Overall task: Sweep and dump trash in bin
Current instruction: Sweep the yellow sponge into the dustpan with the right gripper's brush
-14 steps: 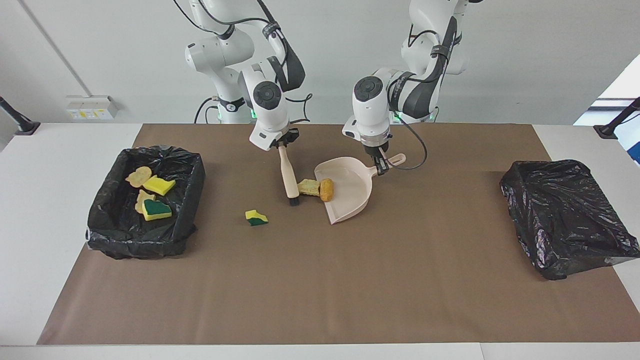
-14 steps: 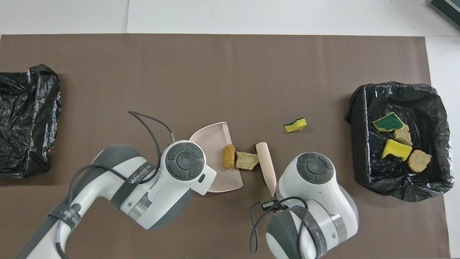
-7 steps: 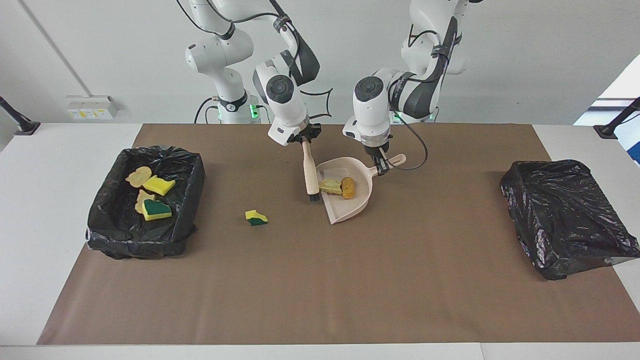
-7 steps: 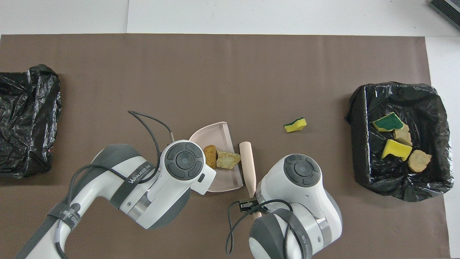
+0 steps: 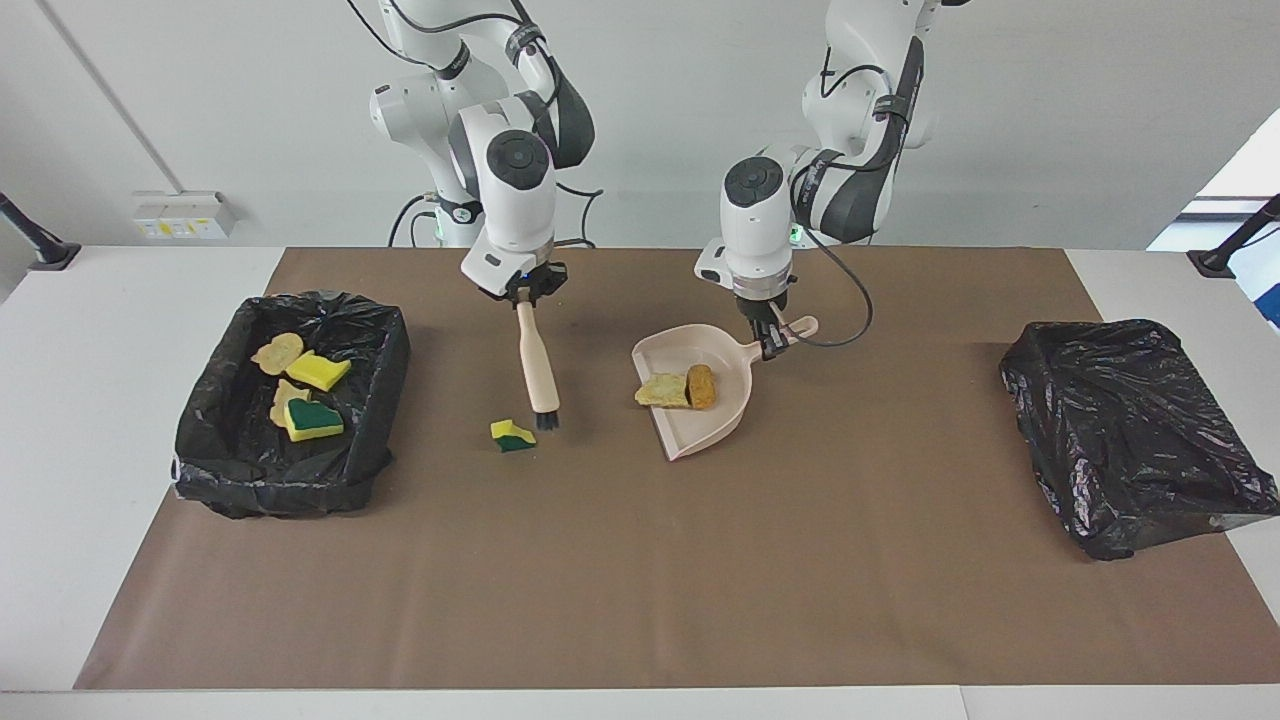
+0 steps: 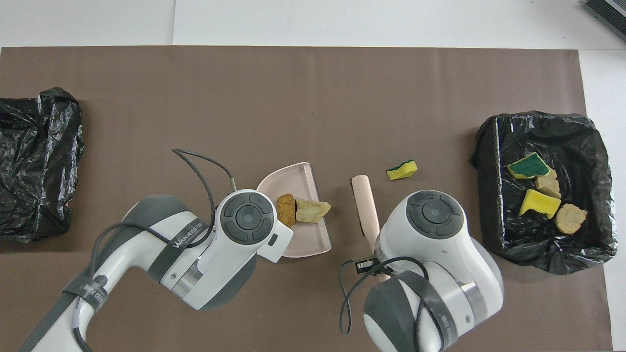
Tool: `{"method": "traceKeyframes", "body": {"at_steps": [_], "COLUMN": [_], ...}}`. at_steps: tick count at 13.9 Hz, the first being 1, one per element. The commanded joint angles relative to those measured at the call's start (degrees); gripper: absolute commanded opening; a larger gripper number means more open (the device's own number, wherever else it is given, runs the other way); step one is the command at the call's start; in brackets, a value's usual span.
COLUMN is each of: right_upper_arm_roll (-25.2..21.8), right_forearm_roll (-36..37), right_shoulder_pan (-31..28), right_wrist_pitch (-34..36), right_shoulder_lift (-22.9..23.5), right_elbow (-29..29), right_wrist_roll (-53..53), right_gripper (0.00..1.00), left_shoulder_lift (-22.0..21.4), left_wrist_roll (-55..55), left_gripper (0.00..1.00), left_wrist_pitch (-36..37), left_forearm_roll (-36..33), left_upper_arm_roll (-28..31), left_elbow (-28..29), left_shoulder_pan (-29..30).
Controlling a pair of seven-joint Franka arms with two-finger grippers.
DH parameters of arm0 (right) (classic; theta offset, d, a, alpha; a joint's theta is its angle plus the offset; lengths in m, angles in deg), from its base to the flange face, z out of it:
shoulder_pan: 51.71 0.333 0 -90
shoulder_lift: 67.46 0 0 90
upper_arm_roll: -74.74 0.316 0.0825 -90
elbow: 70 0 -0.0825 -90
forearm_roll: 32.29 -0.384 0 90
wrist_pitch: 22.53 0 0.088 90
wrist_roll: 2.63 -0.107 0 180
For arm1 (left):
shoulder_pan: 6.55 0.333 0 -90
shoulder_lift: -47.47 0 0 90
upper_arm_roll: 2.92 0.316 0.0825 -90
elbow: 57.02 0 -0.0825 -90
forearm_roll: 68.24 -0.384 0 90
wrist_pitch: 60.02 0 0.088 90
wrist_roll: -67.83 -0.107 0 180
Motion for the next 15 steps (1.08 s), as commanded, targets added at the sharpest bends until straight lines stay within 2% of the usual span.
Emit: {"method": "traceKeyframes", "body": {"at_steps": [1,3,5,7,11,15], "right_upper_arm_roll": [0.48,0.48,0.57,0.74,0.83,0.83], "right_forearm_roll": [8.73,9.99,9.82,6.32,-7.20,-20.03], "right_shoulder_pan": [-5.52,-9.31,-10.81,-10.56,-6.00,2.00], "right_wrist_pitch": [-1.90,-5.05,-7.78,-6.83,-3.84,-5.24], "right_shoulder_lift": [3.30,5.41,7.79,8.59,8.24,8.76], "right_elbow": [-3.29,-4.70,-4.53,-3.39,-0.40,-0.13], "right_wrist_roll": [6.77,12.40,12.78,12.60,10.86,4.27], "right_gripper": [0.00,0.00,0.00,0.00,0.00,0.00], "left_shoulder_lift": [-1.08,-0.73,-0.03,0.50,2.43,2.26], "left_wrist_roll": [0.25,0.51,0.86,2.70,8.16,8.16], "left_gripper": [0.00,0.00,0.00,0.00,0.00,0.00], "left_wrist_pitch": [-1.96,-1.87,-1.26,-0.03,0.68,0.94], "left_forearm_roll": [-0.68,-0.25,0.63,0.90,0.90,0.90], "left_upper_arm_roll": [-0.14,-0.14,-0.05,-0.05,-0.05,-0.13], "left_elbow": [1.60,1.07,0.11,-0.95,-2.71,-2.01], "left_shoulder_pan": [0.63,1.24,1.33,1.16,0.63,0.54]}}
